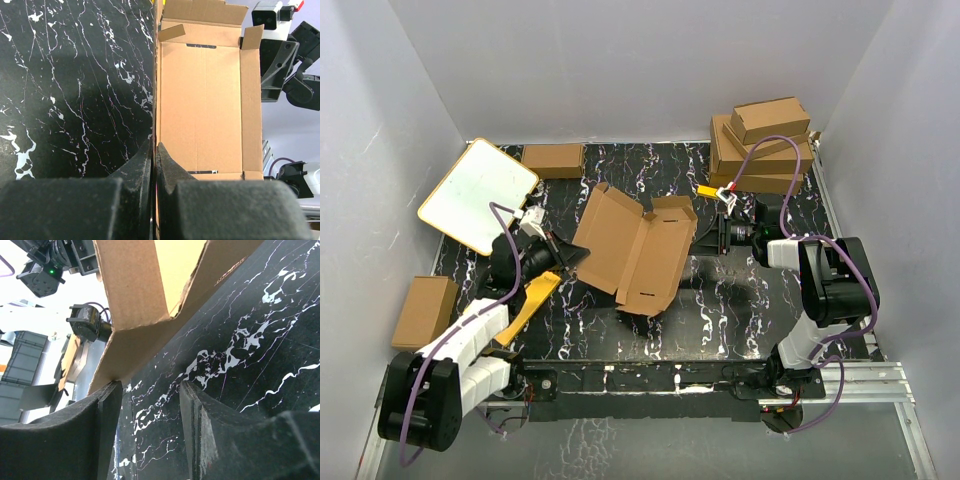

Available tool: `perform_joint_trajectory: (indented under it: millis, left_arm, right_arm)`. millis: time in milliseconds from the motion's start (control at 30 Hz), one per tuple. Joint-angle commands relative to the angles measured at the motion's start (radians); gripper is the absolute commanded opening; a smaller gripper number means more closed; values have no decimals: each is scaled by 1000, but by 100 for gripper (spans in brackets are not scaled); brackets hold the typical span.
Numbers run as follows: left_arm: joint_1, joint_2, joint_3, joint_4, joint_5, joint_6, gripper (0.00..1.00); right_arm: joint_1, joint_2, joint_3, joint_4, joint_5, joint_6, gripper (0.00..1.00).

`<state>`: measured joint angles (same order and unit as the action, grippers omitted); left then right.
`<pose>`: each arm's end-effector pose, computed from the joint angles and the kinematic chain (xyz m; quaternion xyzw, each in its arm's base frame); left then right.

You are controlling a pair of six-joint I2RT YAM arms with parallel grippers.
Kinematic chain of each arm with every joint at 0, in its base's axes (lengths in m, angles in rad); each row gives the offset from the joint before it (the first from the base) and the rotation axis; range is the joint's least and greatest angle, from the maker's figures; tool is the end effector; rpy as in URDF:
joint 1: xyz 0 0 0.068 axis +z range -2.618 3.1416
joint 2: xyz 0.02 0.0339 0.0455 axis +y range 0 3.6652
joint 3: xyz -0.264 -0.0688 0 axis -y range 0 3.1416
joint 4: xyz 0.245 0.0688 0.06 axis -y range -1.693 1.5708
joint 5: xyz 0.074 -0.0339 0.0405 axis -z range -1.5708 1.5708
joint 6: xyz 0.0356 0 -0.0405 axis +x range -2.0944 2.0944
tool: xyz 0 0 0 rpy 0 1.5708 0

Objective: Fold the paper box

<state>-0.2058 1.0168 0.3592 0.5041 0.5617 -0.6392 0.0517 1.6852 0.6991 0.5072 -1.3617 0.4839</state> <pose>0.2062 -0.0624 0.2198 0.0193 0.7512 -0.4483 0.4840 0.3054 0.0507 0.1671 -0.1768 0.7187 0.6255 0.2467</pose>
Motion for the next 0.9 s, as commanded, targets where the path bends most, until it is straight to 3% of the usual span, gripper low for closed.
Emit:
perform_joint_trajectory:
  millis: [0, 133, 233, 300, 467, 700, 867]
  left_arm:
    - [3, 6, 3, 45, 29, -4, 0]
    - [2, -3, 5, 22, 20, 8, 0]
    - [2, -15, 14, -1, 14, 22, 0]
    - [2, -21, 25, -24, 15, 36, 0]
    - [2, -12, 52, -64, 33, 71, 0]
    - [2, 8, 142, -216, 67, 198, 0]
    - [2, 75, 276, -407, 115, 353, 0]
  right_arm:
    - [6, -32, -2, 99, -42, 31, 56]
    - [5, -34, 21, 16, -46, -77, 61]
    - [-1, -11, 126, -452, 79, -421, 62]
    - [-6, 27, 201, -637, 126, -576, 64]
    - [-10, 54, 214, -678, 223, -618, 64]
    - [-11, 33, 302, -922, 439, -947, 66]
    - [-19, -57, 291, -980, 524, -1129, 67]
